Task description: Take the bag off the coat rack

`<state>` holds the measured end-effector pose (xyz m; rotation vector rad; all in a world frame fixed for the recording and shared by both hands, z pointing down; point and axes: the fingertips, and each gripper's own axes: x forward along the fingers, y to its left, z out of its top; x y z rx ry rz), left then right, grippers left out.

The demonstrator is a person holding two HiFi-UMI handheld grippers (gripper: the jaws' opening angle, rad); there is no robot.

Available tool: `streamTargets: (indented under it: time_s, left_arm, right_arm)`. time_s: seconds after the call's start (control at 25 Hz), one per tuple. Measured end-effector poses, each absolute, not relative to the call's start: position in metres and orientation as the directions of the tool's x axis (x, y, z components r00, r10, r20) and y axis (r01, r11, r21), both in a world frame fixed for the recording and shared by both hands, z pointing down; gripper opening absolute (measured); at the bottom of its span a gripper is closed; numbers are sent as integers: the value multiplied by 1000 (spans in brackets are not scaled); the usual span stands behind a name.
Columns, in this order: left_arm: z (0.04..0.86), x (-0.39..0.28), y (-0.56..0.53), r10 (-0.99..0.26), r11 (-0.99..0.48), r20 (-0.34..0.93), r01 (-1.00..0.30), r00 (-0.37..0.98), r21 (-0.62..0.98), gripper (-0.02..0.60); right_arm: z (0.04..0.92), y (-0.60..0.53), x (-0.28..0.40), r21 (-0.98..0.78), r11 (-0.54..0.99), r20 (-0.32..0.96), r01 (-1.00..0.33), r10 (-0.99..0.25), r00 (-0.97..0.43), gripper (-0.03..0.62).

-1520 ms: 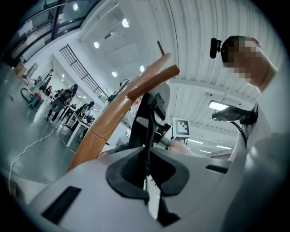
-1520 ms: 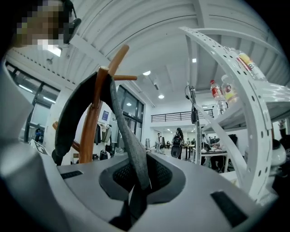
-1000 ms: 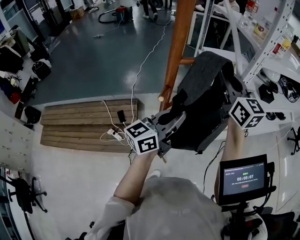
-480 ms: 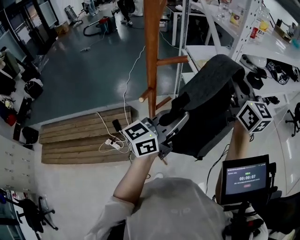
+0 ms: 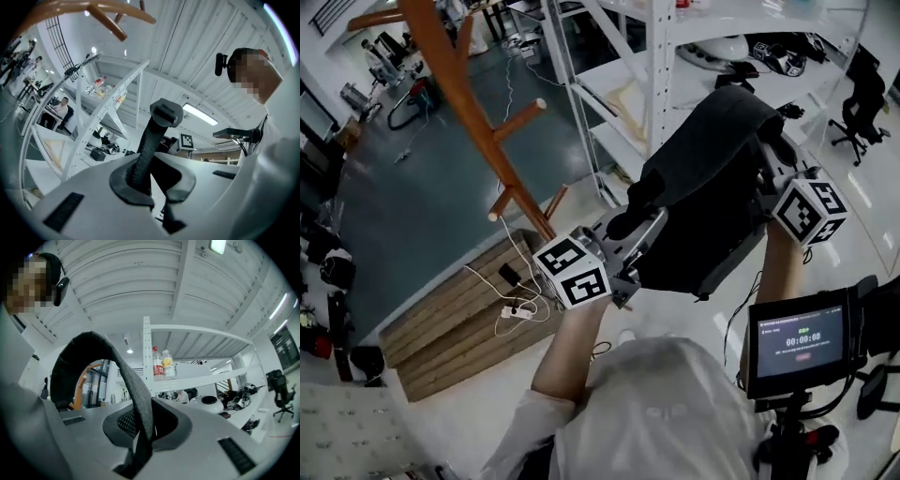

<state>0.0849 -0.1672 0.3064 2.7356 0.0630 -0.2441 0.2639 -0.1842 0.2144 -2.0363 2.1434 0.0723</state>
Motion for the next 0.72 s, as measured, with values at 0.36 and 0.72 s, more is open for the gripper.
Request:
streamTargets:
  time_s: [0.36, 0.72]
  left_arm:
    - [355, 170, -126, 244, -840, -141, 281, 960, 465, 8]
    - [390, 230, -57, 458, -723, -95, 433, 884, 539, 8]
  right_arm:
    - [259, -82, 348, -118, -228, -105, -966, -965, 240, 40]
    - [293, 31, 392, -161, -449, -40, -879, -887, 460, 40]
